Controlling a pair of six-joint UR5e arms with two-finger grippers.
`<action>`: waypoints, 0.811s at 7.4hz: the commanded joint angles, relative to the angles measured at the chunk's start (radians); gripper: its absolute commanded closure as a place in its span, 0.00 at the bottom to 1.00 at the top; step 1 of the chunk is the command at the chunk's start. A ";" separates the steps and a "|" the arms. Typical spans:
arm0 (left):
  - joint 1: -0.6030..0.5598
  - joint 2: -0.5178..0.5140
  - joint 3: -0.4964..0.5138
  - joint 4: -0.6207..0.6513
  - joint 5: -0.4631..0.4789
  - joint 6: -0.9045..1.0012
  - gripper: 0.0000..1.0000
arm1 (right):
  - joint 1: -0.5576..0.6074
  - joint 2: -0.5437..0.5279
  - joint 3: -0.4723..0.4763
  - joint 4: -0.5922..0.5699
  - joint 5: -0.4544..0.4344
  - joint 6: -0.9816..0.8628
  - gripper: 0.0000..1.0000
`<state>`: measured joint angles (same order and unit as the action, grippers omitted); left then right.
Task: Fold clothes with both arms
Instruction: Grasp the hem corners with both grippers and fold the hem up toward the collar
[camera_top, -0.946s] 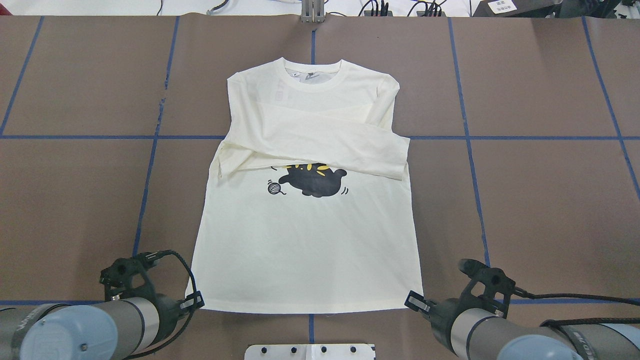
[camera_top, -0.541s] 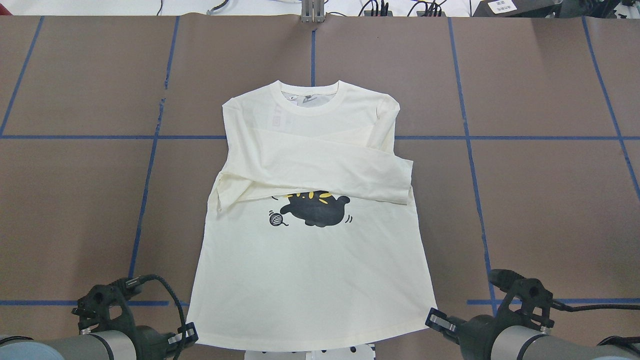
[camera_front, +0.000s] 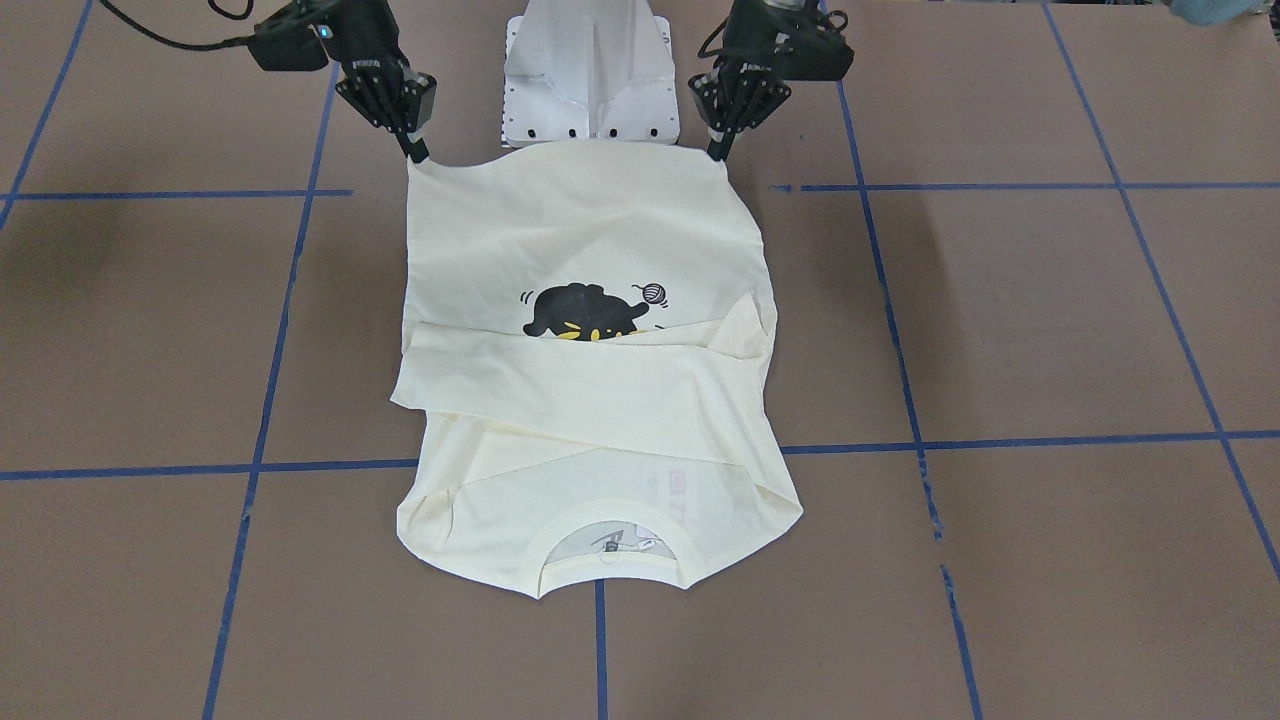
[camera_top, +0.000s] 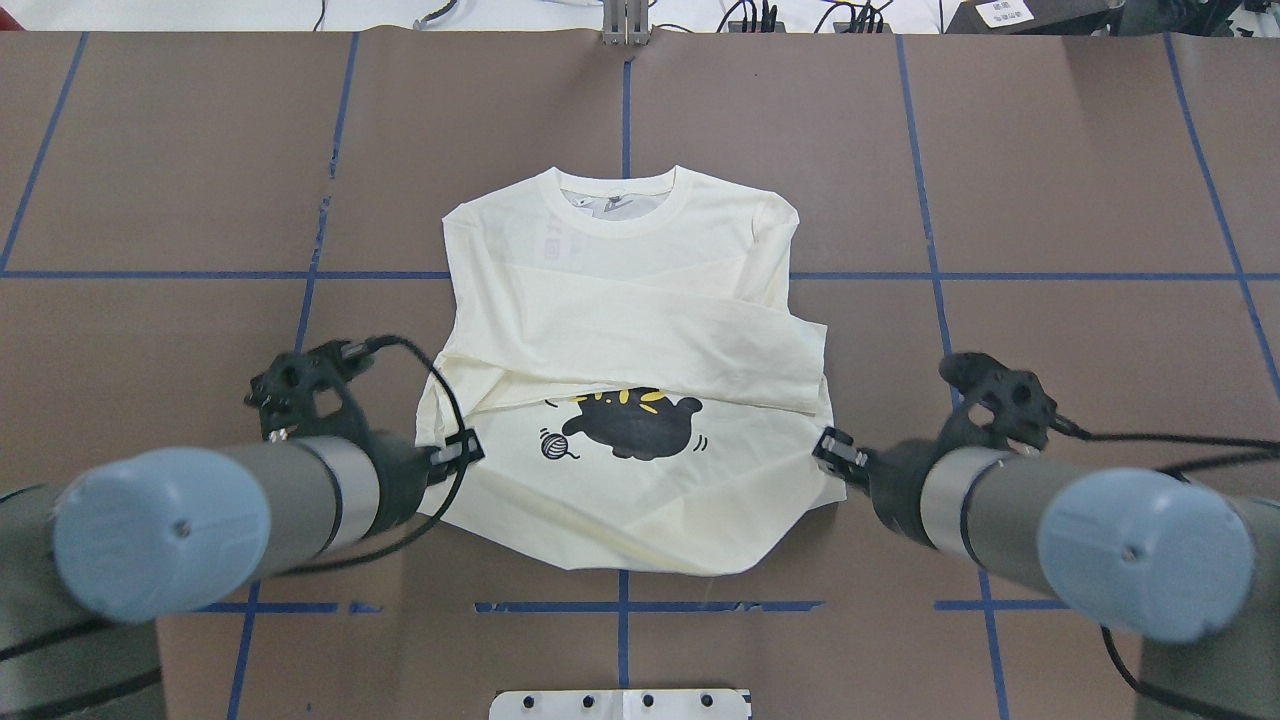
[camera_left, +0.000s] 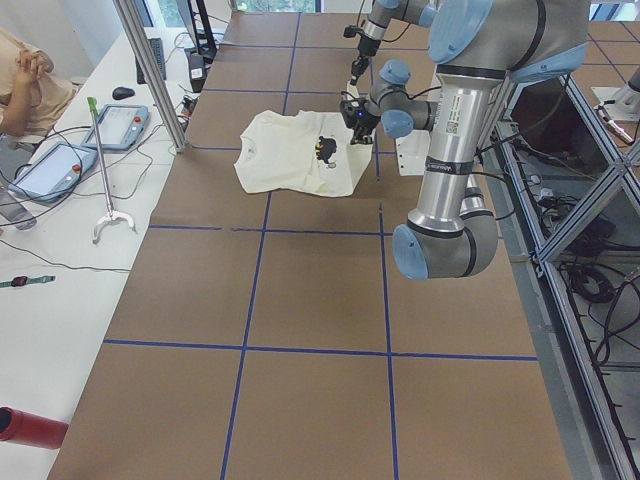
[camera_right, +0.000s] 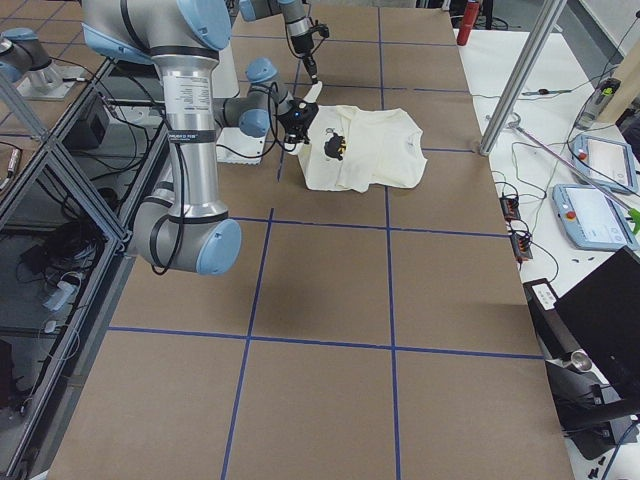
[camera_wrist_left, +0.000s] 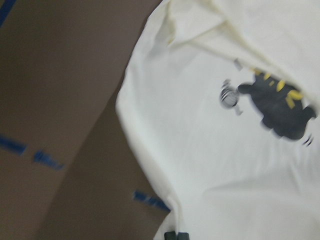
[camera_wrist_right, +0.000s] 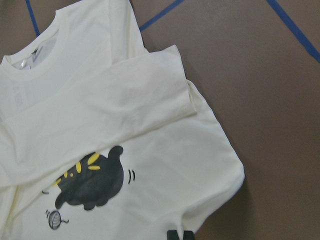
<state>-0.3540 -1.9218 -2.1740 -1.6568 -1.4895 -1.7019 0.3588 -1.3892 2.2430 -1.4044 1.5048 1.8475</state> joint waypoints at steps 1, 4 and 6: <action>-0.205 -0.086 0.207 -0.071 -0.005 0.167 1.00 | 0.292 0.284 -0.351 -0.047 0.187 -0.238 1.00; -0.284 -0.150 0.507 -0.314 0.000 0.200 1.00 | 0.451 0.586 -0.893 -0.022 0.319 -0.402 1.00; -0.284 -0.161 0.632 -0.389 0.006 0.202 1.00 | 0.453 0.616 -1.043 0.152 0.334 -0.404 1.00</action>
<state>-0.6341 -2.0745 -1.6272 -1.9893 -1.4873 -1.5029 0.8023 -0.8131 1.3228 -1.3551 1.8189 1.4531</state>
